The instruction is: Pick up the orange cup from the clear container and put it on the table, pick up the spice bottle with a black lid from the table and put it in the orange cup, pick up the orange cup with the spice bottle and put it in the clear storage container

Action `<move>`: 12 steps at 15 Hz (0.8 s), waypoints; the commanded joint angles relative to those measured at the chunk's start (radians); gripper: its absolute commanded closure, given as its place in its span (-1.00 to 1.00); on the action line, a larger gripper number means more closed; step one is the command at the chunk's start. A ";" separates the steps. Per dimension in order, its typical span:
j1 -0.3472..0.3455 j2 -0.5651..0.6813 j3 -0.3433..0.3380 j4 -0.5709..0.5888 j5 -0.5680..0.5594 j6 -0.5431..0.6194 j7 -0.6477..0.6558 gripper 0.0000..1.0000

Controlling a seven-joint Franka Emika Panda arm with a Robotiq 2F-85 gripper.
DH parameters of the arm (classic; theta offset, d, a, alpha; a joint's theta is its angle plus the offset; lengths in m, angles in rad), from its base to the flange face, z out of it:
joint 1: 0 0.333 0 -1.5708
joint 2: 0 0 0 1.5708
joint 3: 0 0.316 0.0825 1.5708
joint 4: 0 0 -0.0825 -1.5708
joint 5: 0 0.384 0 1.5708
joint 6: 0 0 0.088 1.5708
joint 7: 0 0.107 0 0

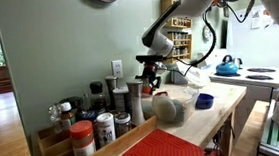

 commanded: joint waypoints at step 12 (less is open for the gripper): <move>0.021 0.044 -0.007 0.010 0.015 0.064 0.002 0.00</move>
